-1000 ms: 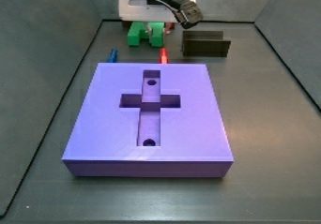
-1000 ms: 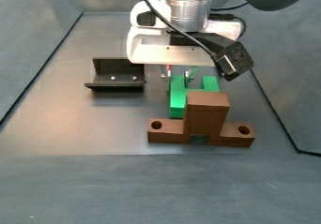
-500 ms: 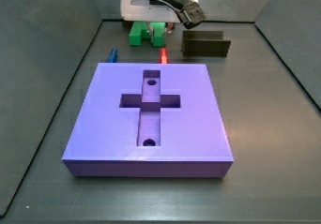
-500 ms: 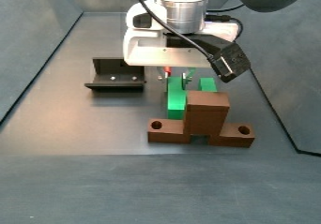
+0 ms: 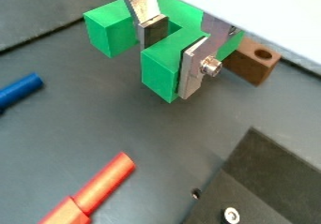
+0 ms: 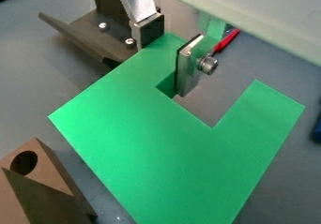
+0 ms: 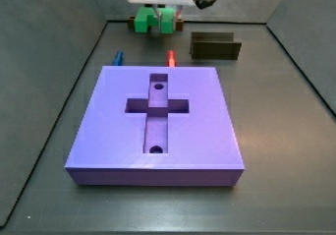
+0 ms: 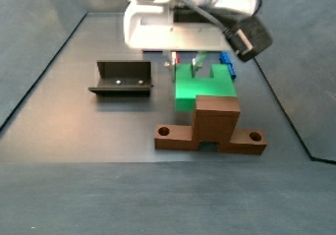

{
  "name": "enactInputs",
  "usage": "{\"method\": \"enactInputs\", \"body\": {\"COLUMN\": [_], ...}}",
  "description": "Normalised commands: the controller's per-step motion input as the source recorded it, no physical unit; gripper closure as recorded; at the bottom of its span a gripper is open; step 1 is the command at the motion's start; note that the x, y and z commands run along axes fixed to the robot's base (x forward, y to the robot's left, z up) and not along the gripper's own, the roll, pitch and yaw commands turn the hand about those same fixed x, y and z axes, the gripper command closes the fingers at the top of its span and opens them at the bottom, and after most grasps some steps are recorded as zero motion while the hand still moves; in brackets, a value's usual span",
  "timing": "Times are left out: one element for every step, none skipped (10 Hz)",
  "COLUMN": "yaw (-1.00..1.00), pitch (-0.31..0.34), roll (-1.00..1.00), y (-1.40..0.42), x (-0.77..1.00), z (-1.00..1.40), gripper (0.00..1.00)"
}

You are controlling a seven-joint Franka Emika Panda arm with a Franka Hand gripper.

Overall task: Pick up the green object. Move up. Place the green object on the fixture. Regrasp the green object. Move to above the board. Insert the green object.
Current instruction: Place the green object on the fixture.

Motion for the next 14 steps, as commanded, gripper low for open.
{"method": "enactInputs", "body": {"yaw": [0.00, 0.00, -0.27, -0.31, -0.14, -0.09, -0.09, -0.17, -0.16, -0.13, -0.09, -0.08, -0.06, -0.04], "pitch": [0.000, 0.000, 0.000, -0.114, -0.240, -0.269, -0.271, -0.234, -0.131, 0.000, 0.057, 0.051, 0.000, 0.000], "roll": [-0.10, 0.00, -0.02, -1.00, -1.00, -1.00, -1.00, -1.00, -1.00, -0.87, -0.69, -0.66, -0.74, -0.79], "y": [0.06, 0.00, 0.09, 0.08, 0.08, 0.09, 0.09, 0.05, 0.00, -0.07, -0.15, -0.15, -0.08, -0.03], "x": [0.00, 0.02, 0.00, 0.54, 0.64, 0.64, 0.65, 0.69, 0.79, 0.91, 0.96, 0.95, 0.87, 0.83], "z": [0.00, 0.00, -0.03, 0.21, 0.05, 0.03, 0.02, 0.01, 0.02, 0.25, 0.43, 0.45, 0.43, 0.38], "gripper": [1.00, 1.00, 1.00, 1.00, 1.00, 1.00, 1.00, 1.00, 1.00, 1.00, 1.00, 1.00, 1.00, 1.00]}}
